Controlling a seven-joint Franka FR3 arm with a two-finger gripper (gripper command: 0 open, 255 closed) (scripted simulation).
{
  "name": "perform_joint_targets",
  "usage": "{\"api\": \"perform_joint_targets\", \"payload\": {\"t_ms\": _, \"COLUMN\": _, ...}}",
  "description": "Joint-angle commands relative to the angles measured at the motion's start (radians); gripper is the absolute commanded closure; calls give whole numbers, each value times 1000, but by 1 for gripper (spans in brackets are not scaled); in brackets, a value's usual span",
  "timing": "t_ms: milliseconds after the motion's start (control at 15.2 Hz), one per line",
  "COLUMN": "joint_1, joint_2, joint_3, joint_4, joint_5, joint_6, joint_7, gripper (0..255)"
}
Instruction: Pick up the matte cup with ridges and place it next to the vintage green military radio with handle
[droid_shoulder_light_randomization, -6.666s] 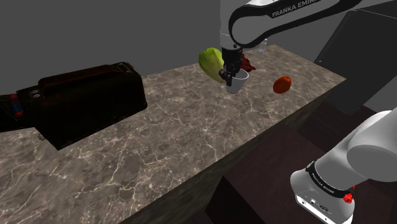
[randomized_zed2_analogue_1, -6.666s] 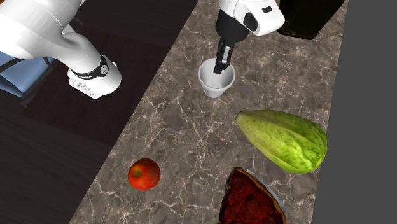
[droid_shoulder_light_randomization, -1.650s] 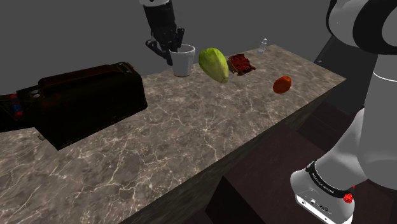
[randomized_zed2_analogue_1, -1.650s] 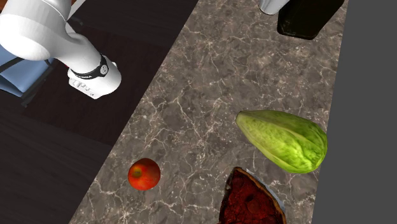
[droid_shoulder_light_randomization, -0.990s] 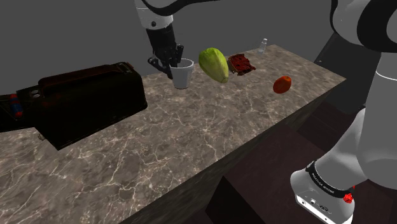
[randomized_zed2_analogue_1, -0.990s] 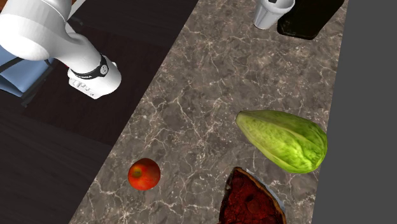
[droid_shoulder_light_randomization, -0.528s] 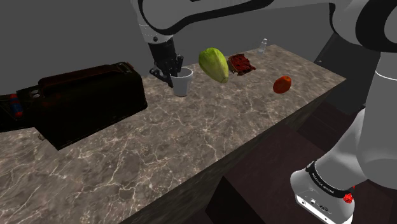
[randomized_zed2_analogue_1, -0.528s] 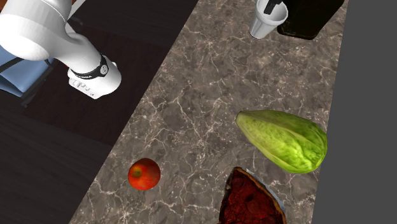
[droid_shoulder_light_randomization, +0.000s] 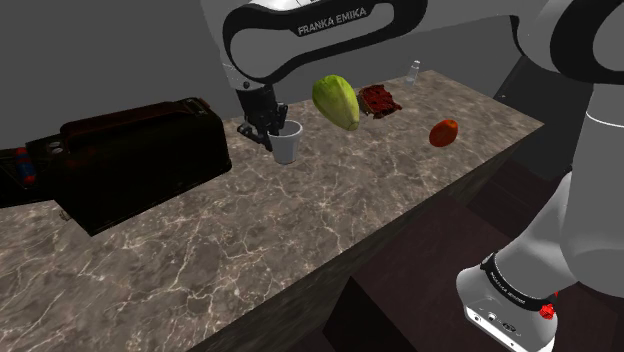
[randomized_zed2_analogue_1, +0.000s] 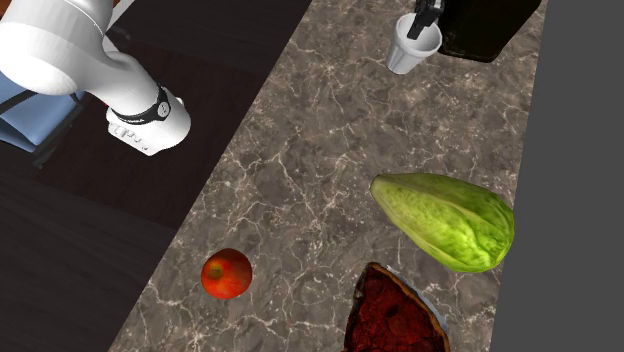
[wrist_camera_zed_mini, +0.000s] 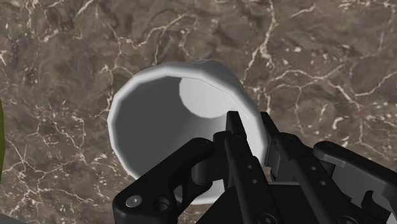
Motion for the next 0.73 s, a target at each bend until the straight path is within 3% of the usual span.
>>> {"api": "perform_joint_targets", "payload": {"t_ms": 0, "joint_1": 1, "joint_2": 13, "joint_3": -2, "joint_4": -9, "joint_5": -4, "joint_6": 22, "joint_7": 4, "gripper": 255}}
{"api": "perform_joint_targets", "payload": {"t_ms": 660, "joint_1": 1, "joint_2": 33, "joint_3": -5, "joint_4": -43, "joint_5": -12, "joint_6": 75, "joint_7": 14, "gripper": 255}}
